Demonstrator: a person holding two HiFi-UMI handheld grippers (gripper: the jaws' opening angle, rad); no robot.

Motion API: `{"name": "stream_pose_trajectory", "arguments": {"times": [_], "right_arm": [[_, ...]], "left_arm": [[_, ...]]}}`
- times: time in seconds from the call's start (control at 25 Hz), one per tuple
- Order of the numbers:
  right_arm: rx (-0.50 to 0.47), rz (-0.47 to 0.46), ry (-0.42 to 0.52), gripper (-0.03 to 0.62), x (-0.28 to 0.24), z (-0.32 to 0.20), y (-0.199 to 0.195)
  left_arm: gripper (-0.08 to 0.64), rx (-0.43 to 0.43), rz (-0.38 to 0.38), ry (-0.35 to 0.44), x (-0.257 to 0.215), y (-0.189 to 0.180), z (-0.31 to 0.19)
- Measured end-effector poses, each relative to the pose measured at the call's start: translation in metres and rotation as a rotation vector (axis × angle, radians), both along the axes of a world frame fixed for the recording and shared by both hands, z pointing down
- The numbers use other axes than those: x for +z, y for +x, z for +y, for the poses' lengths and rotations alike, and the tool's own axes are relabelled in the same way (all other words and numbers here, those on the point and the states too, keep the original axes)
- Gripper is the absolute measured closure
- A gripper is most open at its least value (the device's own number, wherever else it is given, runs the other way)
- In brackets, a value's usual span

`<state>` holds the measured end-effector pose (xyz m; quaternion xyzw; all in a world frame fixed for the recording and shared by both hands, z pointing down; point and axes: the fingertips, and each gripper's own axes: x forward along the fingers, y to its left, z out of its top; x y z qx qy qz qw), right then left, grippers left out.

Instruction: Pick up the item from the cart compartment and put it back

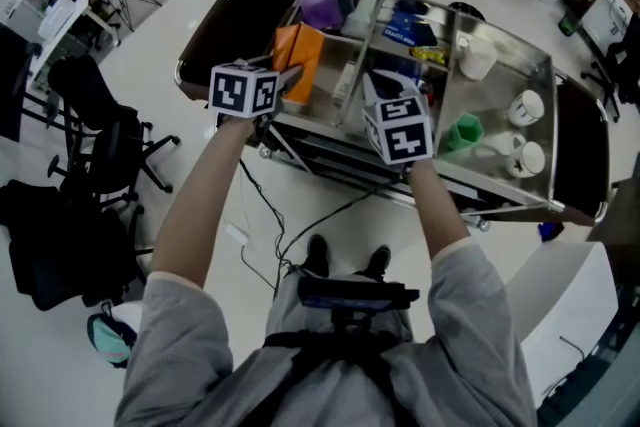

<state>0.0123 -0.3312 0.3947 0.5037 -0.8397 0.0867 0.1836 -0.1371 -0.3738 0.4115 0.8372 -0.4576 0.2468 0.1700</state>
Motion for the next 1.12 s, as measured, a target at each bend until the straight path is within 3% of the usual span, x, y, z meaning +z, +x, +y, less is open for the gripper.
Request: {"name": "stream_pose_trajectory", "arguments": {"times": [0.64,1.12], "right_arm": [[-0.089,-0.071,0.052,0.583,-0.021,0.06,0.002],[-0.086,-0.139,0.023,0.583,-0.007,0.104,0.02]], "left_arm": [[0.313,0.059,0.135,0.204,-0.049,0.002,0.092],[0.313,0.055,0.262,0.252,-0.046,-0.009,0.156]]}}
